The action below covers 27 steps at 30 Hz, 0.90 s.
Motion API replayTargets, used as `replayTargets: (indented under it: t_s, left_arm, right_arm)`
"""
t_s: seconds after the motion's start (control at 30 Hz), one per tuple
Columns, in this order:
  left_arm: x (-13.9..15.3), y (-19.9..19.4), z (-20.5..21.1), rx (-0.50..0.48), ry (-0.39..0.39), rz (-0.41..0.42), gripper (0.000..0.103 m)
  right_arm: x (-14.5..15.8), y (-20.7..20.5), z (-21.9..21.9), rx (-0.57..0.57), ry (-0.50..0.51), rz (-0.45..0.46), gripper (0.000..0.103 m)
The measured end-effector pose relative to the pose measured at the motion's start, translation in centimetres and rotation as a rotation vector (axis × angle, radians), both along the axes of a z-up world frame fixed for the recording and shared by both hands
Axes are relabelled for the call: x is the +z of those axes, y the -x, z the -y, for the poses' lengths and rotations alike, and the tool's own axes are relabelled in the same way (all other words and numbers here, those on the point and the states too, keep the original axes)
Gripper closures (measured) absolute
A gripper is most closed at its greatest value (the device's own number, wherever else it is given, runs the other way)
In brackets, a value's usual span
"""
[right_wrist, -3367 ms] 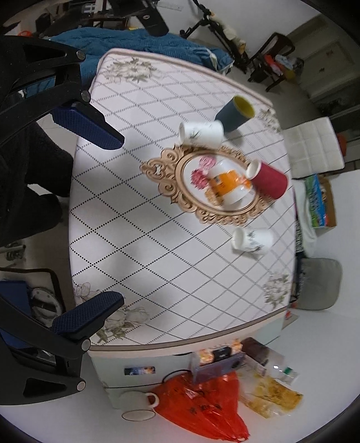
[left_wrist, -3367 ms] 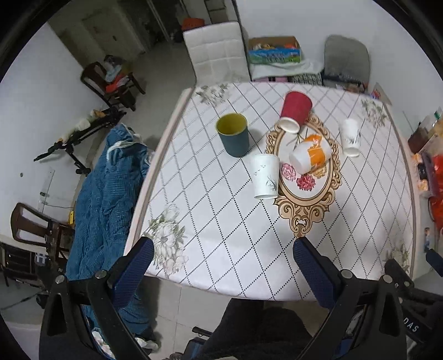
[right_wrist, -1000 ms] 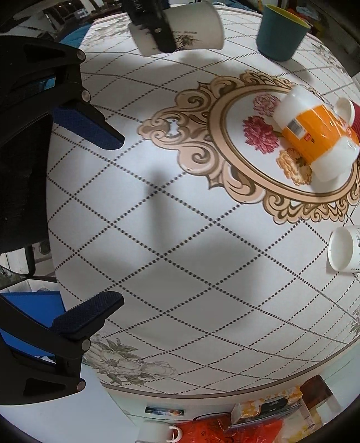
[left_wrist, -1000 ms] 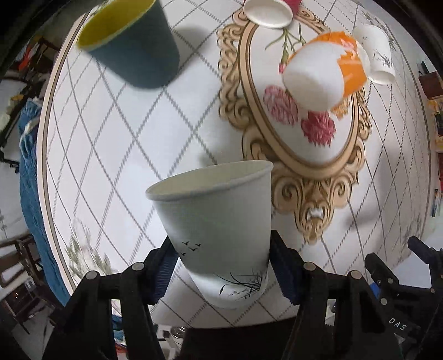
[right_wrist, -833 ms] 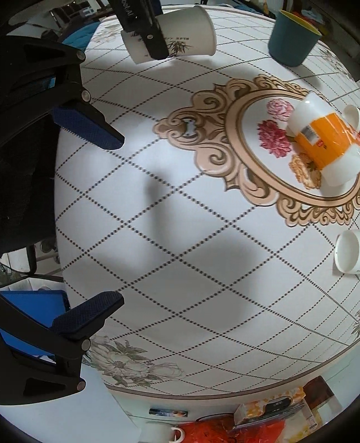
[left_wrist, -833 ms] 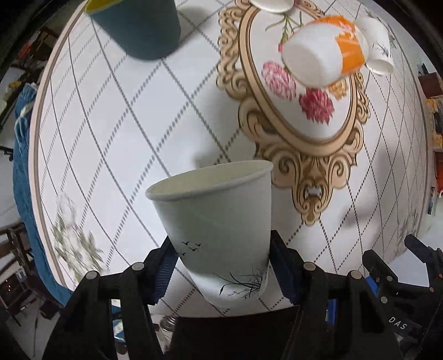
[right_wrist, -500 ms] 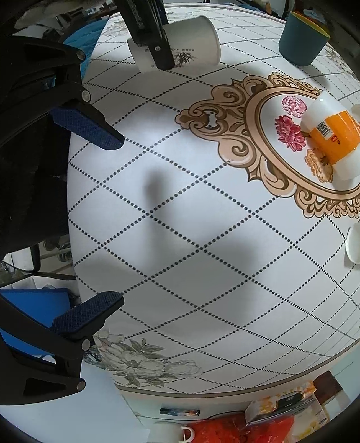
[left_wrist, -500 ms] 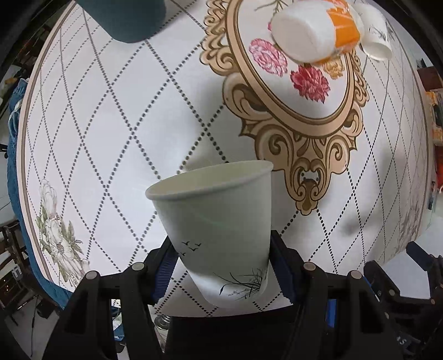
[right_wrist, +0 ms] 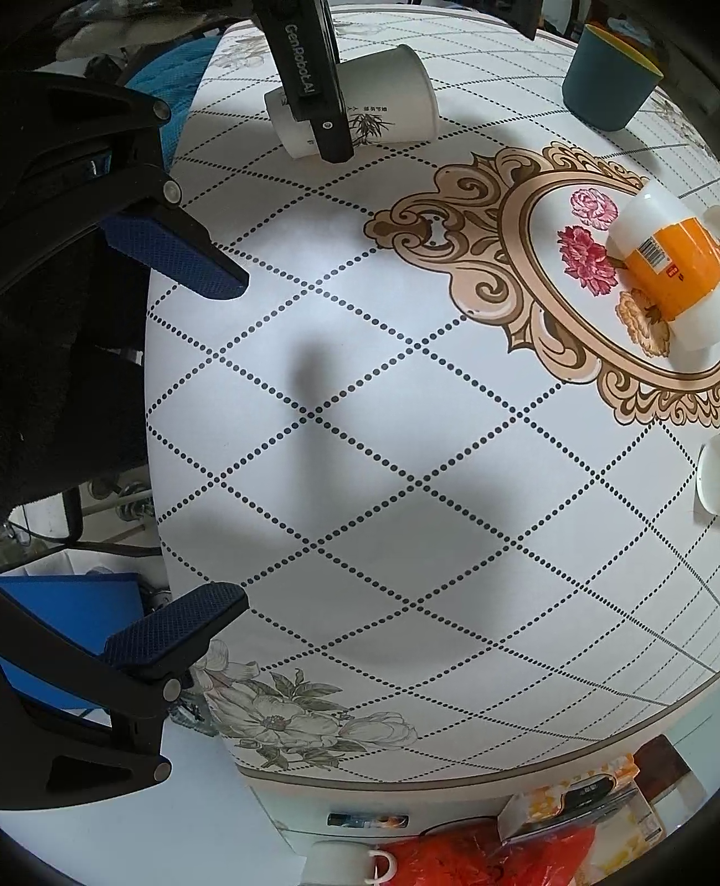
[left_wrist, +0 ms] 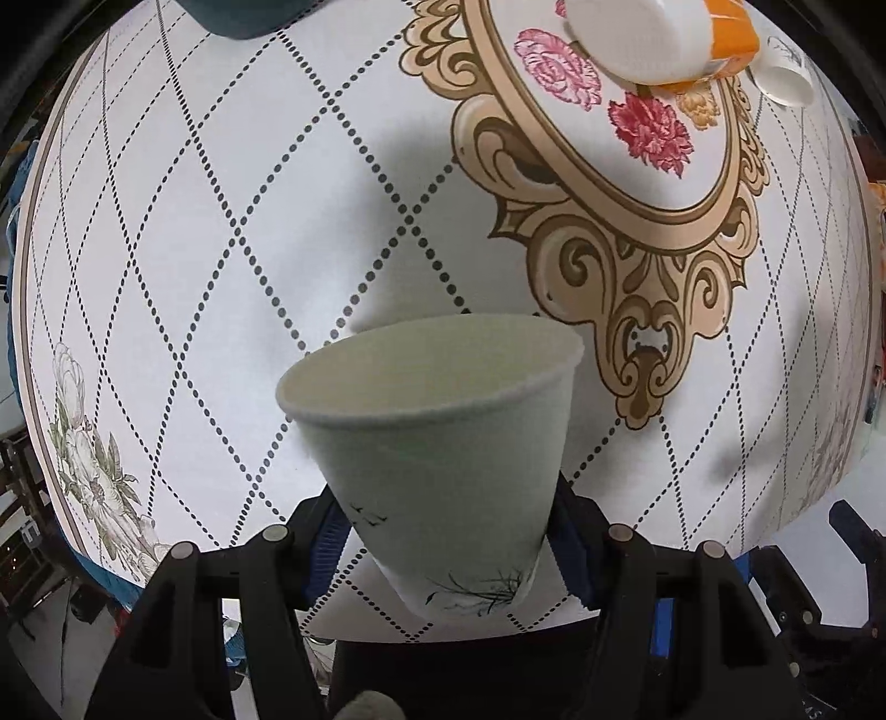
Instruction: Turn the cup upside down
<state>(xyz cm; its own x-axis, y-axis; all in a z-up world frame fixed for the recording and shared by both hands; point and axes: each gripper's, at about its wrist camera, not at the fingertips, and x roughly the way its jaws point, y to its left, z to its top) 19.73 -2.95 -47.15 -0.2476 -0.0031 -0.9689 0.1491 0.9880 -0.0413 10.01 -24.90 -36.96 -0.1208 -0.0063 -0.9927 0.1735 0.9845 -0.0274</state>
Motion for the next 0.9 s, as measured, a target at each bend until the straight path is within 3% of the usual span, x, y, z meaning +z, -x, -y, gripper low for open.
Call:
replayTargets:
  t_s: [0.1,0.27,0.43,0.73,0.83,0.9]
  left_arm:
    - [-1.0,-0.1,-0.5,0.007,0.008,0.004,0.018]
    - [-1.0,-0.4,-0.5,0.016,0.016,0.015,0.018]
    - [2.0,0.3,0.6,0.025,0.022,0.021,0.017]
    - [2.1,0.2,0.1,0.046,0.028,0.042,0.017]
    - [3.0,-0.3,-0.1,0.043,0.024,0.06,0.008]
    - [4.2,-1.1,0.3,0.039,0.012,0.087,0.007]
  right_arm:
    - [0.1,-0.6,0.1,-0.002,0.001,-0.002,0.0]
    - [0.1,-0.4,0.2,-0.002,0.0,-0.003,0.0]
    - [0.0,-0.7,0.2,0.0,0.002,-0.005,0.0]
    - [-0.1,-0.8,-0.1,0.01,0.006,-0.004,0.0]
    - [-0.1,-0.7,0.0,0.013,0.004,0.0,0.0]
    - [0.2,-0.5,0.1,0.014,0.002,0.005,0.0]
